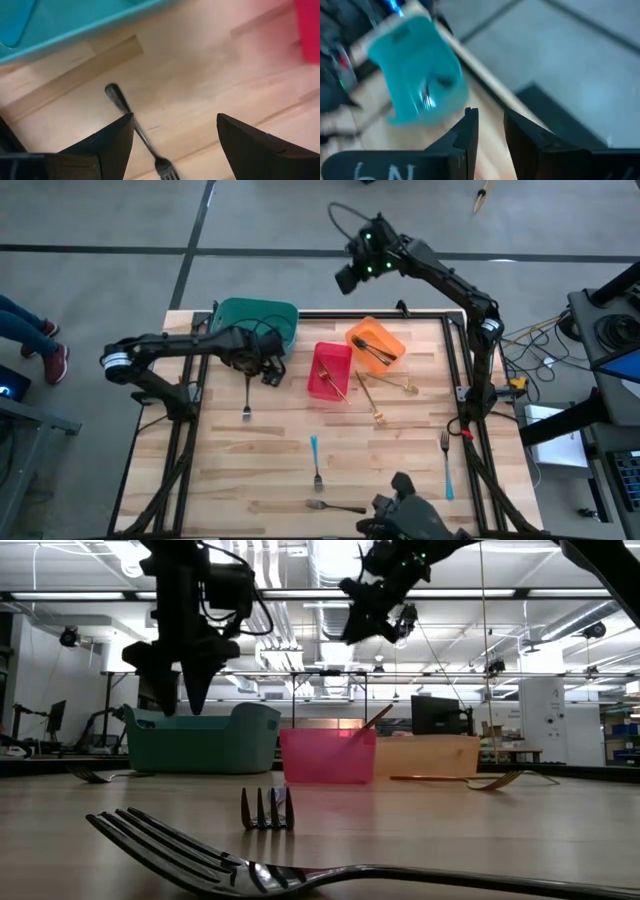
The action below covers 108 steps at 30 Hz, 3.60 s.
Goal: Sort silverware by color (type)
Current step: Put the golden fork into the red bin
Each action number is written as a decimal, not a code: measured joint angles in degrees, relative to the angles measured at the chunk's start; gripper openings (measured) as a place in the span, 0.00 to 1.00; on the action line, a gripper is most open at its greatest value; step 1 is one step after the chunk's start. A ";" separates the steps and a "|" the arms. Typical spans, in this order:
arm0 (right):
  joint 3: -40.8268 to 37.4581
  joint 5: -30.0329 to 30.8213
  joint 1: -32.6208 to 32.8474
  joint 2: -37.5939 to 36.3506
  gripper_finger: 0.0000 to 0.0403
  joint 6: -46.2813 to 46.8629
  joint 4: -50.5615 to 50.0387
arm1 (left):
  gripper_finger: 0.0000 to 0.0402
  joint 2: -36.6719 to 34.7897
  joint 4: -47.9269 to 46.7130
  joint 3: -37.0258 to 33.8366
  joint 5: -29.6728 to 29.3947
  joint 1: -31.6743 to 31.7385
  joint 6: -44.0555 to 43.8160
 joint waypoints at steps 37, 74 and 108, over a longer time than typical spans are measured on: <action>3.11 1.71 3.41 0.09 0.20 8.59 28.73 | 0.66 -1.99 11.23 -8.58 -5.18 -3.09 -1.91; 8.15 -10.94 15.08 -0.44 0.17 15.23 -35.72 | 0.66 -1.99 3.23 -8.58 -0.37 -8.95 2.19; -50.39 3.00 26.75 -10.58 0.22 26.46 -4.34 | 0.66 -2.30 2.74 -8.58 -0.28 -10.02 2.60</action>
